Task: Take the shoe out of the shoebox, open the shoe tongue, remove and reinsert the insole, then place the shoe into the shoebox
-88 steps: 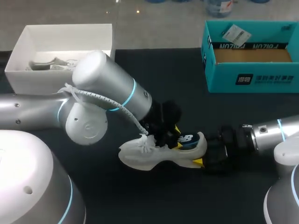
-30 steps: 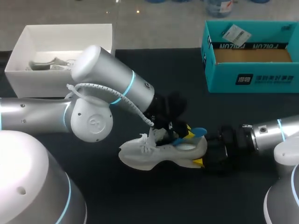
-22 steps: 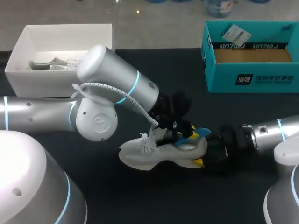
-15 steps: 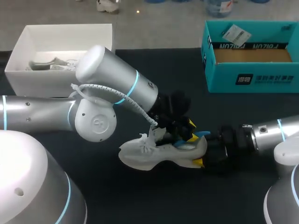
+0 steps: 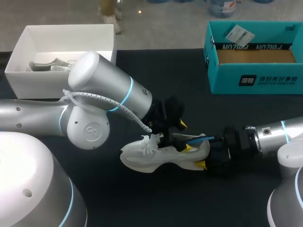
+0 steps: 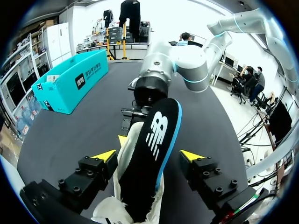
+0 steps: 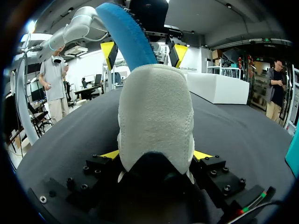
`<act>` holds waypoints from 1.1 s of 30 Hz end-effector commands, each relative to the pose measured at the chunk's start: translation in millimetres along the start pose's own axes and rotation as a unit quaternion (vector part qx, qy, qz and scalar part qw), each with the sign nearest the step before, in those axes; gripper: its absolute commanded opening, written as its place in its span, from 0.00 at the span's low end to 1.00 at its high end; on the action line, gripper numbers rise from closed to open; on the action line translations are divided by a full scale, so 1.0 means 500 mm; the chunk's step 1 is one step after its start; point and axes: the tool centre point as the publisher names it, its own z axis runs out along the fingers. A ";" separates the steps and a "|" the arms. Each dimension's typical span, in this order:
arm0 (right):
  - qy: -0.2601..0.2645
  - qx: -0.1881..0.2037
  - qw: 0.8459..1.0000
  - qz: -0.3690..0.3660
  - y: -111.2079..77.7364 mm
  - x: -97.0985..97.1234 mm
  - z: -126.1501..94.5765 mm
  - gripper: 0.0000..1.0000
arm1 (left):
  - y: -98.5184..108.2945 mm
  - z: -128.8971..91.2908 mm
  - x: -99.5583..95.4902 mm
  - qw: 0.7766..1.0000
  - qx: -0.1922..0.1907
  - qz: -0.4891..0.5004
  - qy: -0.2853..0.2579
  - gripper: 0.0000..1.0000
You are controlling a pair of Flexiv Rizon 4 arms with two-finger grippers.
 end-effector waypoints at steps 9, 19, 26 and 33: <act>-0.001 0.001 1.000 0.000 0.002 0.002 0.002 0.00 | 0.015 0.018 0.000 1.000 -0.014 0.013 -0.013 0.18; -0.001 0.001 1.000 0.000 0.002 0.002 0.002 0.00 | 0.011 -0.007 0.000 1.000 -0.006 0.011 0.013 0.00; -0.001 0.001 1.000 0.000 0.002 0.002 0.002 0.00 | -0.036 -0.048 0.014 0.999 0.019 0.007 0.035 0.00; -0.001 0.001 1.000 0.000 0.002 0.002 0.002 0.00 | -0.103 -0.091 0.024 0.994 0.063 -0.009 0.086 0.00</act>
